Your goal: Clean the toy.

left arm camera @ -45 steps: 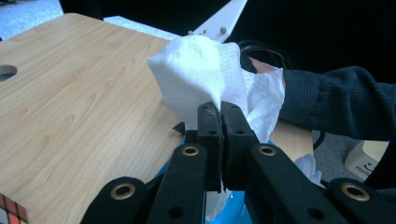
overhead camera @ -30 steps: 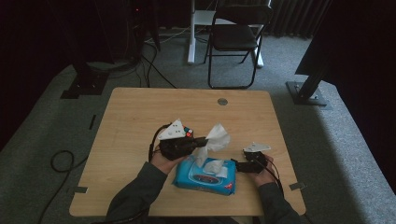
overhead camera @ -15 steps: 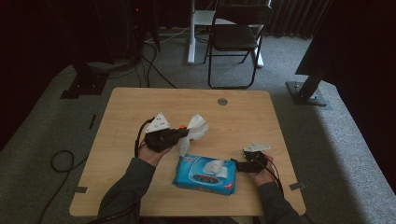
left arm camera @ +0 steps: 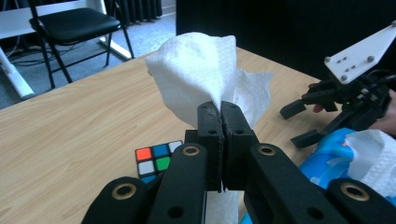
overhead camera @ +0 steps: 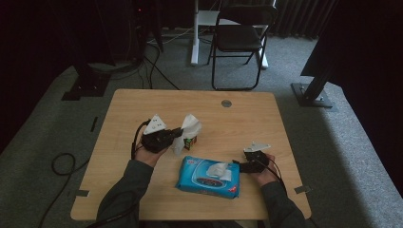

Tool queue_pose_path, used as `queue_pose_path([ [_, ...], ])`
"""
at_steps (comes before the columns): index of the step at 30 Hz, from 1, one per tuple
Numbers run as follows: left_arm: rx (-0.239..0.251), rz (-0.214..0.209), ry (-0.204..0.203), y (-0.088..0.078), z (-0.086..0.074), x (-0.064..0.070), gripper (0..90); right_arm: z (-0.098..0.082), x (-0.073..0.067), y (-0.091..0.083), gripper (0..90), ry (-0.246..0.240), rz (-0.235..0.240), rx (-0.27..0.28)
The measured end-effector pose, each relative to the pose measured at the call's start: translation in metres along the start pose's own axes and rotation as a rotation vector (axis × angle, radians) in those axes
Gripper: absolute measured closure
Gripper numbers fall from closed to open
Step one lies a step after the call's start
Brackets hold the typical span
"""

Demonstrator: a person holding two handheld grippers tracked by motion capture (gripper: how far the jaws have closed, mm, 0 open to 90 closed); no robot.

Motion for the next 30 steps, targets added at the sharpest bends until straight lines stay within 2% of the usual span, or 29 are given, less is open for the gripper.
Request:
queue_pose_path([
  [3, 0.0, 0.004, -0.003, 0.0, -0.001, -0.001, 88.5, 0.002, -0.001, 0.001, 30.0, -0.004, 0.006, -0.011],
  [5, -0.014, 0.028, -0.005, 0.002, -0.005, -0.007, 88.5, 0.004, 0.0, 0.002, 29.4, -0.024, 0.015, -0.019],
  [11, -0.029, 0.053, -0.02, 0.006, -0.011, -0.015, 88.5, 0.005, 0.0, 0.002, 29.0, -0.018, 0.019, -0.022],
  [14, -0.038, 0.069, -0.026, 0.009, -0.014, -0.019, 88.5, 0.007, 0.0, 0.001, 28.6, -0.036, 0.005, -0.033],
  [17, -0.056, 0.089, -0.033, 0.013, -0.02, -0.026, 88.4, 0.013, -0.003, -0.002, 28.7, -0.094, -0.028, -0.05],
  [20, -0.068, 0.099, -0.05, 0.017, -0.025, -0.031, 88.3, 0.015, -0.001, -0.003, 28.1, -0.104, -0.047, -0.055],
  [24, -0.082, 0.104, -0.064, 0.022, -0.029, -0.035, 88.3, 0.021, 0.01, -0.01, 28.8, -0.03, -0.046, 0.003],
  [25, -0.082, 0.104, -0.064, 0.022, -0.029, -0.035, 88.2, 0.021, 0.01, -0.01, 28.8, -0.03, -0.046, 0.003],
  [30, -0.109, 0.125, -0.086, 0.029, -0.039, -0.041, 88.2, 0.027, 0.021, -0.007, 31.7, 0.041, -0.024, 0.043],
])
Point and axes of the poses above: each handheld gripper's, and its own axes: y roughly forward along the jaws, z roughly out of its top, x roughly to its right, the point moved 2 cm from there along y, roughly forward along the jaws, and after that the axes turned 3 degrees about y, right-handed, at the moved point
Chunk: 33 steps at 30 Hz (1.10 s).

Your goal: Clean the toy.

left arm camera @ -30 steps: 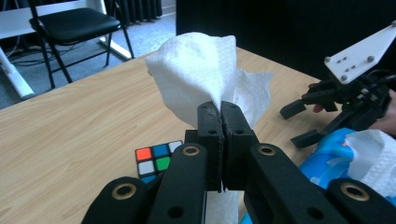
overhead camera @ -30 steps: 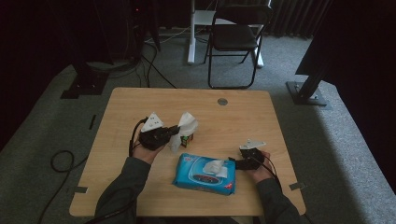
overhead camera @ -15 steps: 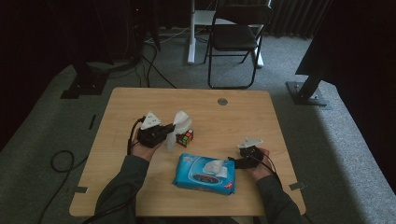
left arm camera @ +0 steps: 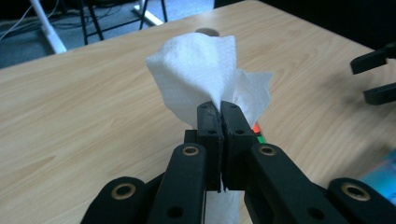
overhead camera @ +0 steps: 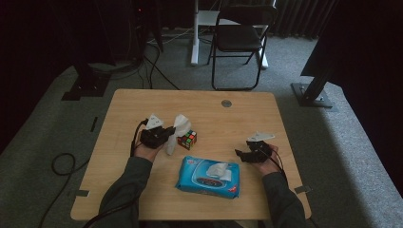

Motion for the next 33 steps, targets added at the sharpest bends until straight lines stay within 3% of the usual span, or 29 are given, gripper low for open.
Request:
queue_pose_path([
  [9, -0.056, 0.001, -0.028, 0.017, -0.011, -0.006, 88.0, 0.007, -0.009, 0.017, 31.2, 0.029, 0.071, 0.018],
  [12, -0.07, -0.013, -0.034, 0.023, -0.013, -0.005, 88.0, 0.015, -0.014, 0.022, 30.8, 0.01, 0.082, 0.019],
  [18, -0.101, -0.027, -0.028, 0.033, -0.015, 0.002, 88.0, 0.035, -0.026, 0.028, 30.3, -0.041, 0.106, 0.025],
  [22, -0.108, -0.045, -0.046, 0.039, -0.017, 0.004, 87.9, 0.043, -0.031, 0.033, 30.4, -0.052, 0.12, 0.027],
  [27, -0.108, -0.06, -0.054, 0.044, -0.015, 0.009, 87.9, 0.044, -0.034, 0.039, 31.0, -0.042, 0.148, 0.023],
  [33, -0.13, -0.103, -0.03, 0.056, -0.012, 0.023, 87.9, 0.043, -0.035, 0.046, 31.4, -0.041, 0.163, 0.011],
])
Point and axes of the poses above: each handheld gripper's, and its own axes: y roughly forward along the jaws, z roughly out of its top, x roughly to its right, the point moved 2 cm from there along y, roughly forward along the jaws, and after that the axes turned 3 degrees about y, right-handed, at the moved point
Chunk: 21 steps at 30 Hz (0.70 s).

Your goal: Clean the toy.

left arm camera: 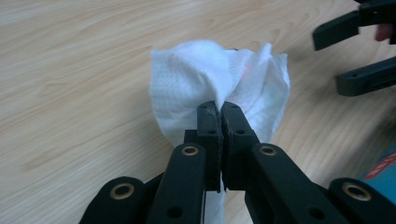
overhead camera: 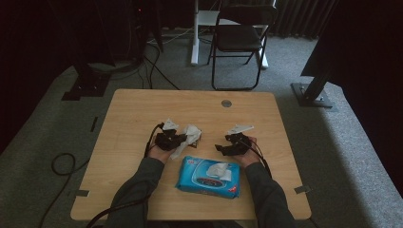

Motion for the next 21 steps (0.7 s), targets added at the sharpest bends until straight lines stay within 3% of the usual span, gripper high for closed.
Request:
queue_pose_path([
  [6, 0.022, 0.014, 0.014, 0.002, 0.009, 0.005, 87.5, 0.001, 0.002, 0.002, 32.0, 0.014, 0.015, 0.008],
  [9, 0.054, 0.056, -0.037, 0.001, 0.017, -0.008, 87.4, 0.002, 0.003, 0.005, 32.0, 0.021, 0.015, 0.0],
  [11, 0.066, 0.06, -0.062, 0.002, 0.021, -0.014, 87.4, 0.004, 0.001, 0.007, 32.0, 0.015, 0.015, -0.004],
  [15, 0.03, 0.066, -0.073, 0.012, 0.023, -0.019, 87.2, 0.009, -0.001, 0.011, 32.0, 0.005, 0.017, -0.012],
  [21, 0.013, 0.026, -0.047, 0.019, 0.026, -0.015, 86.7, 0.012, -0.004, 0.017, 31.3, 0.001, 0.031, -0.012],
])
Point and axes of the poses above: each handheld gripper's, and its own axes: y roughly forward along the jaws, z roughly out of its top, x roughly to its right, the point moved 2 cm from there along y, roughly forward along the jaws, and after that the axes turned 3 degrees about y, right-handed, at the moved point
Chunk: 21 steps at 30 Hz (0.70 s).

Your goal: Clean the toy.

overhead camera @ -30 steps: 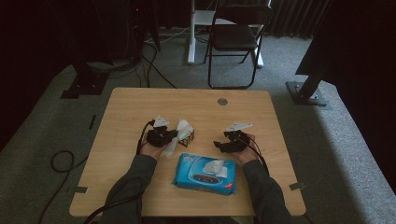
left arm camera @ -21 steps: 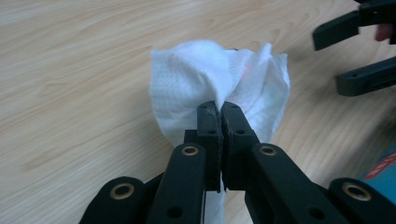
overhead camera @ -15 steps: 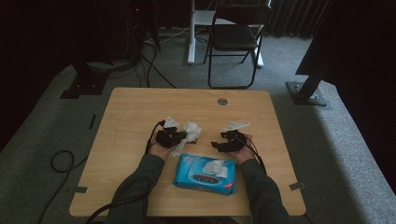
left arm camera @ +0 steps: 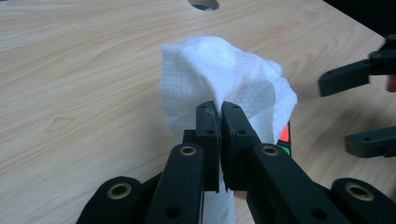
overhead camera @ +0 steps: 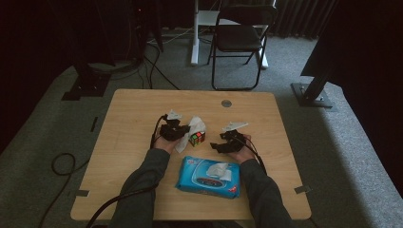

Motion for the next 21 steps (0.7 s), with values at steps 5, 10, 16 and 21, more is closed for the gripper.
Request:
queue_pose_path([
  [5, -0.008, -0.037, 0.023, 0.005, 0.003, 0.009, 86.7, -0.001, 0.001, 0.003, 30.6, 0.0, 0.009, 0.003],
  [10, -0.019, -0.066, 0.051, 0.011, 0.006, 0.022, 86.7, 0.001, 0.001, 0.003, 27.9, 0.006, 0.025, 0.018],
  [16, -0.025, -0.097, 0.072, 0.016, 0.008, 0.036, 86.8, 0.0, 0.001, 0.005, 21.5, 0.002, 0.034, 0.027],
  [21, -0.045, -0.101, 0.094, 0.017, 0.01, 0.04, 86.7, 0.007, 0.001, 0.009, 20.2, -0.021, 0.039, 0.023],
])
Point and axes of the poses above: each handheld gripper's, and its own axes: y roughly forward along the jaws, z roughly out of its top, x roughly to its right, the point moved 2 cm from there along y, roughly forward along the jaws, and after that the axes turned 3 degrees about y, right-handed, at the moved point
